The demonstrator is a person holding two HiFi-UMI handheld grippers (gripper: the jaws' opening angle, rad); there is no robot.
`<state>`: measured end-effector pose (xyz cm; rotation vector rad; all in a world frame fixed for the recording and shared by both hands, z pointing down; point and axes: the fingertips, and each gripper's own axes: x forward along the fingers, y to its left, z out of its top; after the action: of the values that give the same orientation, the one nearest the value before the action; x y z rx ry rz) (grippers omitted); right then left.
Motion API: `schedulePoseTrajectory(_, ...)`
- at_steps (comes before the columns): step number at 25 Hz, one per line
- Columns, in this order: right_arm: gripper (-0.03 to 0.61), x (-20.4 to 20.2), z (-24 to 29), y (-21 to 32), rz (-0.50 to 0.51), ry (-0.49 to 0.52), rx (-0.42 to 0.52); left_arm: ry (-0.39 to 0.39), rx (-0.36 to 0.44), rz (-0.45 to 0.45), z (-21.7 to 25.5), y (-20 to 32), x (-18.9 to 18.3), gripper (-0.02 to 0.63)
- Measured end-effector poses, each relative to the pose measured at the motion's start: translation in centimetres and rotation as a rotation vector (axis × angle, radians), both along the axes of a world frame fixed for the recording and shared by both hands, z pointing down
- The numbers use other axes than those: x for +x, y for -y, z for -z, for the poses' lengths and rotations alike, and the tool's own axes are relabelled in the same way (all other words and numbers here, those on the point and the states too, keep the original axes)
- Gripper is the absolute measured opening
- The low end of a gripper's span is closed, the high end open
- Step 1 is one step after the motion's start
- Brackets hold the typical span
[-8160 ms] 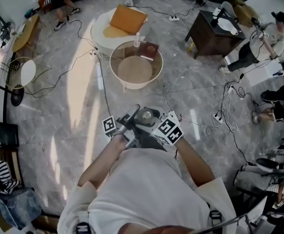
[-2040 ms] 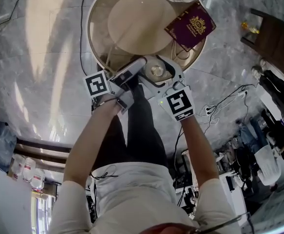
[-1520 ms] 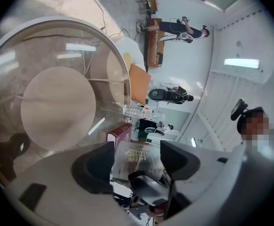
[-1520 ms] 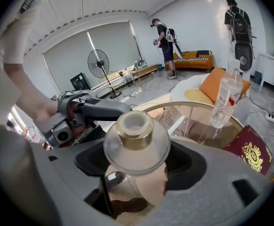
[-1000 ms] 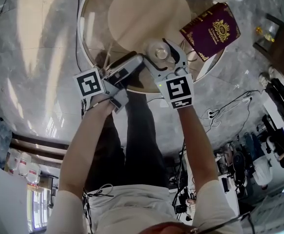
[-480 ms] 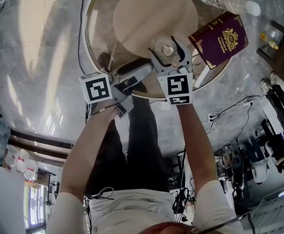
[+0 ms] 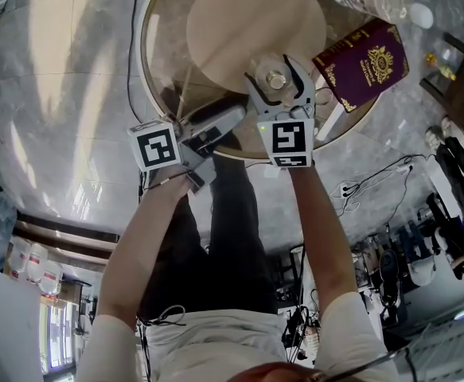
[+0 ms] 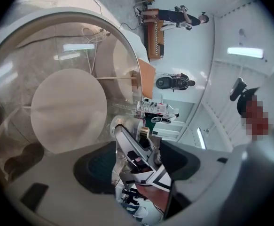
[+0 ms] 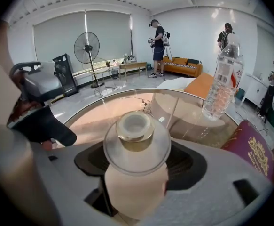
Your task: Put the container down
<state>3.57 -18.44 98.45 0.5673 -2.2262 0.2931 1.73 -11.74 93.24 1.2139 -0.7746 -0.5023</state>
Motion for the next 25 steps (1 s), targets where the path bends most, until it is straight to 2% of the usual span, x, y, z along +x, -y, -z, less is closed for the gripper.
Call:
schedulePoseTrajectory(4, 0.34, -0.1, -0.1, 0.0, 0.004, -0.013, 0.004, 0.006, 0.003, -0.003, 0.1, -0.3, -0.4, 0.29)
schedulePoseTrajectory(6, 0.362, -0.3, -0.1, -0.2, 0.007, -0.019, -0.002, 0.008, 0.01, -0.003, 0.5, -0.3, -0.6, 0.29)
schedulePoseTrajectory(10, 0.38, -0.3, 1.1, 0.1, -0.033, -0.005, 0.011, -0.012, 0.021, -0.009, 1.4, -0.5, -0.5, 0.29)
schedulePoseTrajectory(18, 0.381, 0.7, 4.1, 0.6, -0.125, 0.022, -0.018, 0.052, 0.038, -0.069, 3.9, -0.7, -1.4, 0.279)
schedulePoseTrajectory(25, 0.295, 1.3, 9.2, -0.8, -0.116, 0.044, -0.037, 0.047, 0.058, -0.089, 7.9, -1.1, -1.3, 0.255)
